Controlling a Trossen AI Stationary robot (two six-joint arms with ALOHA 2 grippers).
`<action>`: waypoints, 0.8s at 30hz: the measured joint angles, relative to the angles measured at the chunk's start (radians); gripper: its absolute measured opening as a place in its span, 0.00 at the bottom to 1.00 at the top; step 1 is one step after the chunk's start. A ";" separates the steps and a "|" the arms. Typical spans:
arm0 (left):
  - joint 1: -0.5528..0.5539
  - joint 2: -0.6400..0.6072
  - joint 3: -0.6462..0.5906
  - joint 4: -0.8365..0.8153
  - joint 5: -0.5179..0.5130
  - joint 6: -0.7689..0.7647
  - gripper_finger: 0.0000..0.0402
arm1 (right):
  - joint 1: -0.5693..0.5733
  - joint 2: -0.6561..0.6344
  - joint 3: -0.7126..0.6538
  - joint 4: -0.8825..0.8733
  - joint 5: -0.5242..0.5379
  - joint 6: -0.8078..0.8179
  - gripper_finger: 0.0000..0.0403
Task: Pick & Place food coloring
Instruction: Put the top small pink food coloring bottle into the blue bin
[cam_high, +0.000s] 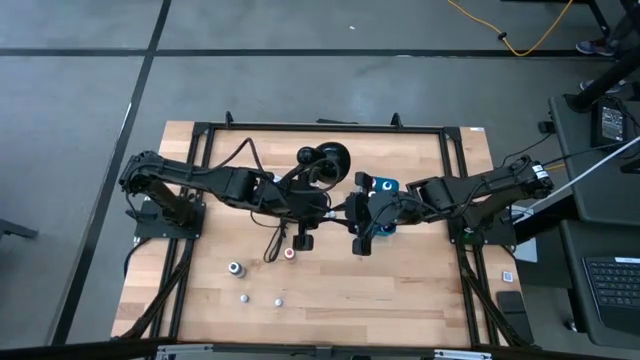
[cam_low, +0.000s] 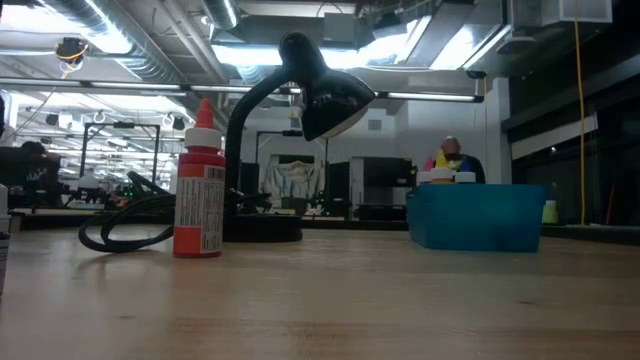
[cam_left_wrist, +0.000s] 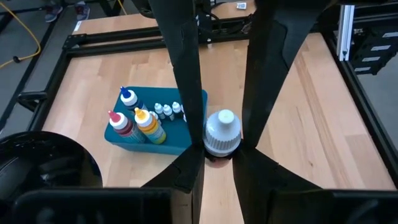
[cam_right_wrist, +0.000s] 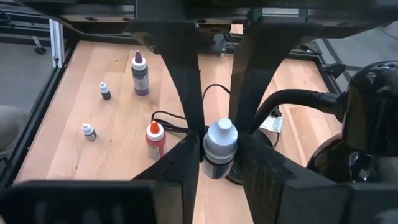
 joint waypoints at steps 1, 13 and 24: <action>0.000 0.000 0.000 0.000 0.000 0.000 0.17 | 0.000 0.000 0.000 0.000 0.000 -0.003 0.27; 0.003 0.000 0.000 -0.002 0.004 -0.034 0.23 | 0.000 0.000 0.000 0.009 0.001 -0.018 0.14; 0.005 0.000 0.000 -0.003 -0.047 -0.053 0.44 | 0.000 0.000 0.000 0.010 0.004 -0.014 0.16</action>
